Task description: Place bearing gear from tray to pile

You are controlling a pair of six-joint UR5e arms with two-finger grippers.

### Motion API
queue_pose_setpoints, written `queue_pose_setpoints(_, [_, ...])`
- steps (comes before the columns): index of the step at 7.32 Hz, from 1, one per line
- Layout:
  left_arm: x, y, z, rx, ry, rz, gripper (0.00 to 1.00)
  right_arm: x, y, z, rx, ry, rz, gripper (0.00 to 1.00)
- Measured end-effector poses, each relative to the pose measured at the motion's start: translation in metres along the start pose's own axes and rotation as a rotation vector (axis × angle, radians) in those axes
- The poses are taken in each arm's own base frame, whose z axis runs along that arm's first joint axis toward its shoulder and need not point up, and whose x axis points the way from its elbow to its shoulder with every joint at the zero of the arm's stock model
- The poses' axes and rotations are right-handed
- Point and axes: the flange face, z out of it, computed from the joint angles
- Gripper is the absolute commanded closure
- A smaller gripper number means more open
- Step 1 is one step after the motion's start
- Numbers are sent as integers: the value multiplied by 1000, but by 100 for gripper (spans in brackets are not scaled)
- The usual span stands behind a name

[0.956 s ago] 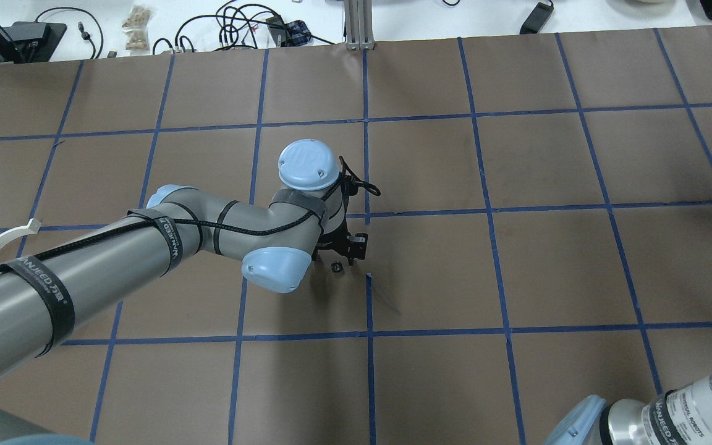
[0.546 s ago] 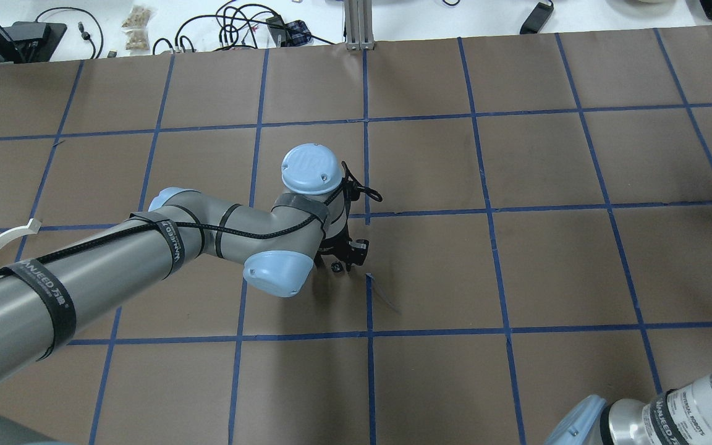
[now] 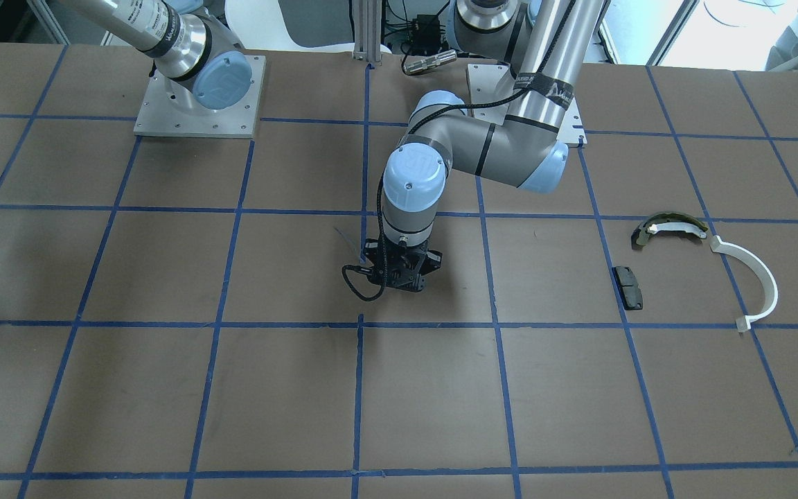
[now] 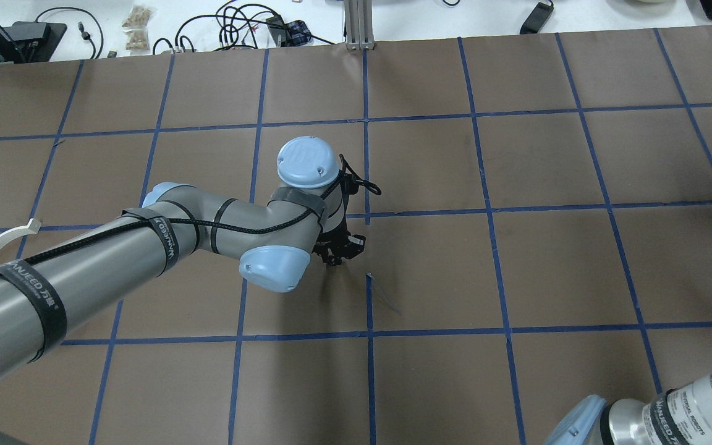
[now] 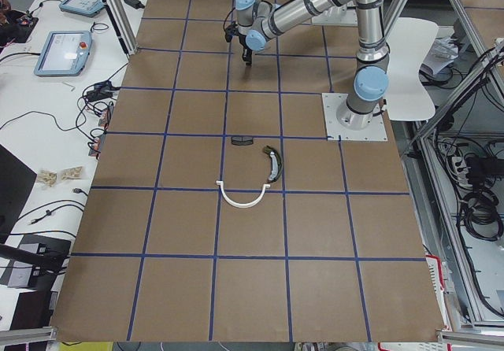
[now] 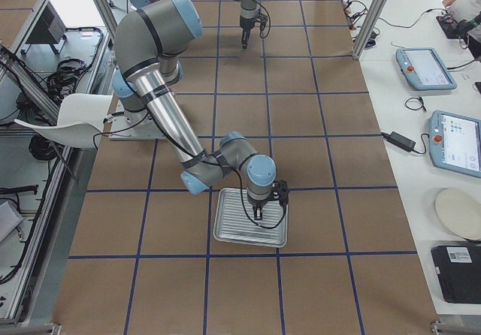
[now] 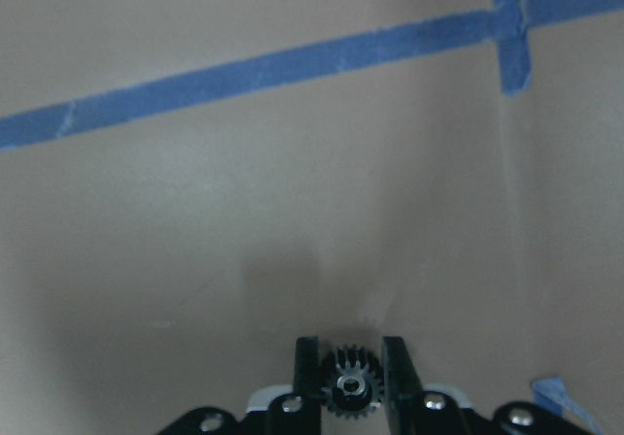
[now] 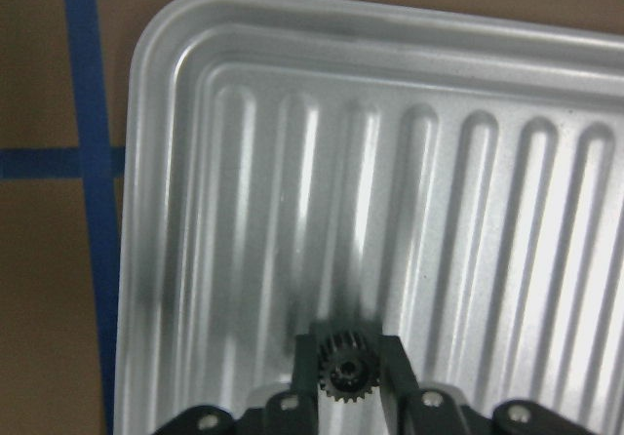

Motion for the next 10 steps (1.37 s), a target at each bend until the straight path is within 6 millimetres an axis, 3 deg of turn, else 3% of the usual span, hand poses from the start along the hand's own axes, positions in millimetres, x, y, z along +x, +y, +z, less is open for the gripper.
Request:
queue_pose_setpoints(1, [-15,-12,-17,-8,-3,-7,100,0,0,2,-1,-3,0,92])
queue_pose_setpoints(2, [-48,-32,-42,-31,-8,-21,100,0,0,4,-3,-5,1,96])
queue_pose_setpoints(4, [-158,-65,-95,-76,-20,-56,100,-2,-1,-8,-1,12,9,100])
queue_pose_setpoints(5, [-221,-68,-109,-84,-43,-75,100,-11,-5,-30,12,32,7,100])
queue_pose_setpoints(6, [-281,-64,-114,-93,-60,-82,100,-33,-18,-52,26,48,-7,100])
queue_pose_setpoints(8, [-393,-35,-108,-123,-43,-86,100,-118,-57,-94,34,38,-35,100])
queue_pose_setpoints(10, [-466,3,-82,-142,-10,-98,100,-259,-93,-124,15,-4,-118,100])
